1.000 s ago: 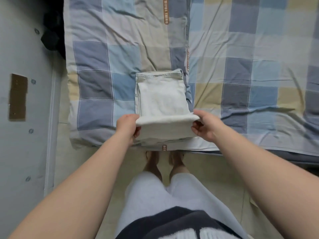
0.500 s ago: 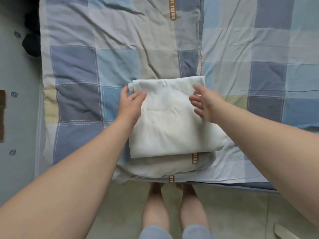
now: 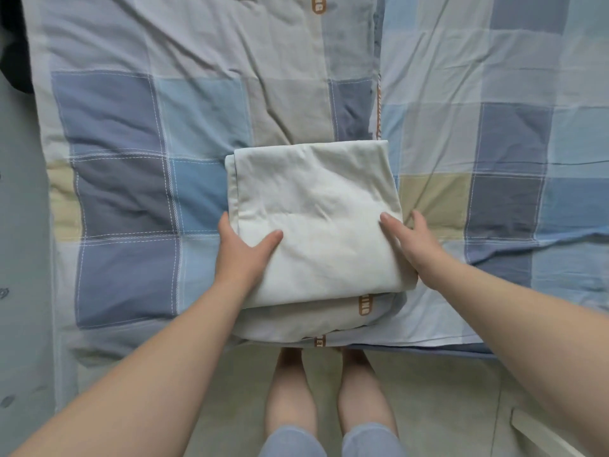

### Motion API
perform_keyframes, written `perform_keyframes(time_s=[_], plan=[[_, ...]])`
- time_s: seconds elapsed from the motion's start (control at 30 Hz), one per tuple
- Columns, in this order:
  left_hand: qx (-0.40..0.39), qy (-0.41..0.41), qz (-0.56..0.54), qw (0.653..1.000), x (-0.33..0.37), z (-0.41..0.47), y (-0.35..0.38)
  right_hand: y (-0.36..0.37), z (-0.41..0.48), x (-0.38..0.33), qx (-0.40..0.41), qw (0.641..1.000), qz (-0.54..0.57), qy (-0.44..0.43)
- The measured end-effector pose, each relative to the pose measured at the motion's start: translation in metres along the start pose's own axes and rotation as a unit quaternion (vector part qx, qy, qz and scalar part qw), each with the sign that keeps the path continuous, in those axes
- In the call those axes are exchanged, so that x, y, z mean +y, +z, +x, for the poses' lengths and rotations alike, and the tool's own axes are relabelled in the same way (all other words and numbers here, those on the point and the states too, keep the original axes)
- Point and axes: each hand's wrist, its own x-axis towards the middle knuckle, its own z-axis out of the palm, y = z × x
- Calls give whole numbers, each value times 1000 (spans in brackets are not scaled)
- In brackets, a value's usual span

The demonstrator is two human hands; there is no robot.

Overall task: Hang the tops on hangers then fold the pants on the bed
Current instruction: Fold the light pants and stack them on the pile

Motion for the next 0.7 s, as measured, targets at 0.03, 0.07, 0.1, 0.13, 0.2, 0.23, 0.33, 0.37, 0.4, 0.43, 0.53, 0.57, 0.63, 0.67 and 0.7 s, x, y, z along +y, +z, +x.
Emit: perform_keyframes(time_s=[0.03, 0.07, 0.1, 0.13, 0.2, 0.23, 0.33, 0.37, 0.4, 0.43, 0.53, 0.57, 0.63, 0.67, 0.7], plan=[[-3, -20, -23, 1000, 2, 8, 1, 1, 7, -4, -32, 999, 20, 22], [-2, -42, -40, 998, 4, 16, 1, 1, 13, -8, -54, 998, 21, 27], [-4, -63, -51, 997, 6, 24, 1, 2, 19, -12, -64, 998, 21, 19], [-12, -78, -57, 995, 8, 29, 0, 4, 25, -15, -73, 997, 25, 10], [-28, -93, -54, 994, 11, 33, 2, 6, 31, -19, -94, 995, 33, 1], [-30, -93, -52, 994, 12, 32, 3, 6, 32, -19, -99, 995, 29, 0], [-40, -103, -97, 989, 16, 23, 9, 4, 26, -15, -104, 994, 14, -14], [-57, -117, -126, 983, 19, 19, 10, 1, 23, -14, -104, 994, 12, -20], [-82, -137, -152, 975, 23, 15, 10, -2, 20, -13, -105, 994, 11, -24], [-113, -161, -171, 965, 28, 10, 9, -5, 17, -14, -109, 994, 12, -27], [-216, -232, -190, 929, 39, -3, -1, -14, 9, -16, -139, 990, 12, -21], [-242, -253, -192, 917, 41, -7, -6, -18, 6, -17, -156, 988, 15, -6], [-273, -280, -198, 899, 42, -15, -13, -27, -2, -19, -200, 977, 36, 64], [-285, -289, -201, 892, 42, -20, -17, -31, -6, -21, -223, 968, 48, 104], [-297, -296, -205, 885, 43, -26, -21, -36, -11, -23, -245, 959, 54, 133]])
